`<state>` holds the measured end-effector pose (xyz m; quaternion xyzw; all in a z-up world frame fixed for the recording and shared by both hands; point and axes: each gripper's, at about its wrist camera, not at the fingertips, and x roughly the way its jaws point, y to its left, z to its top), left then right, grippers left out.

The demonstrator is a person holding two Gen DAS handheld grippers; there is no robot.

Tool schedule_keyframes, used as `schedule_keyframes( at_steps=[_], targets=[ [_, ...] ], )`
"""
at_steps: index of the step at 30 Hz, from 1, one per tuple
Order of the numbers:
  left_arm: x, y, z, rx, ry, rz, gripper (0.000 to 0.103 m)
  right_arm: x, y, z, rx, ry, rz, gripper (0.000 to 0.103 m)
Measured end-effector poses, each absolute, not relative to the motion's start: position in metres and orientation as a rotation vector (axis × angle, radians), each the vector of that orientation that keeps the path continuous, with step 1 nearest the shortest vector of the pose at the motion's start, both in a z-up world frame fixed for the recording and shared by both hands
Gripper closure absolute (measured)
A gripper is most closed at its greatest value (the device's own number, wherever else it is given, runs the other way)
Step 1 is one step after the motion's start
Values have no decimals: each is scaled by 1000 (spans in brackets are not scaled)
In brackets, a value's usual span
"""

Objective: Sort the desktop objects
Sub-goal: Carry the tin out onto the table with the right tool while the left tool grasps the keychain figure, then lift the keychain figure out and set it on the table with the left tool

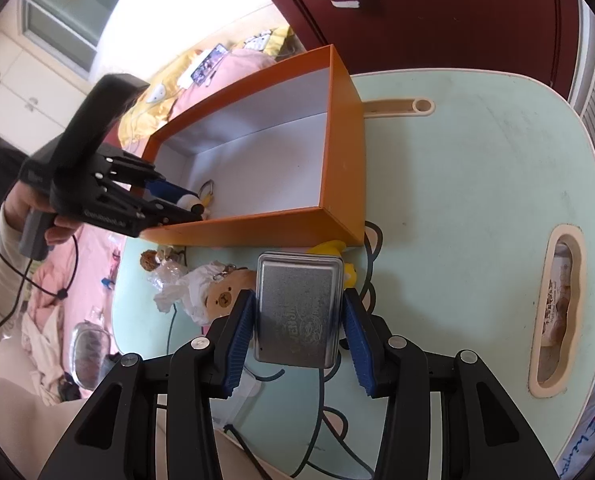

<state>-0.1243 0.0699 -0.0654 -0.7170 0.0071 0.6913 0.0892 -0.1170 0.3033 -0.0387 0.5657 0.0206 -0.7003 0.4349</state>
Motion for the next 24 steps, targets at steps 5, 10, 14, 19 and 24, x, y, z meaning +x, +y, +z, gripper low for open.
schedule_keyframes(
  at_steps=[5, 10, 14, 19, 24],
  targets=[
    [-122, 59, -29, -1980, -95, 2255, 66, -112, 303, -35, 1397, 59, -1750, 60],
    [-88, 53, 34, -1711, -298, 2406, 65, -109, 305, -22, 1343, 54, -1752, 63],
    [-50, 39, 65, -1577, -435, 2421, 65, -109, 300, -21, 1348, 95, -1769, 63],
    [0, 18, 57, -1612, -548, 2410, 65, -104, 293, -14, 1321, 92, -1754, 63],
    [40, 9, 14, -1680, -718, 2387, 65, -99, 263, 15, 1228, 127, -1645, 63]
  ],
)
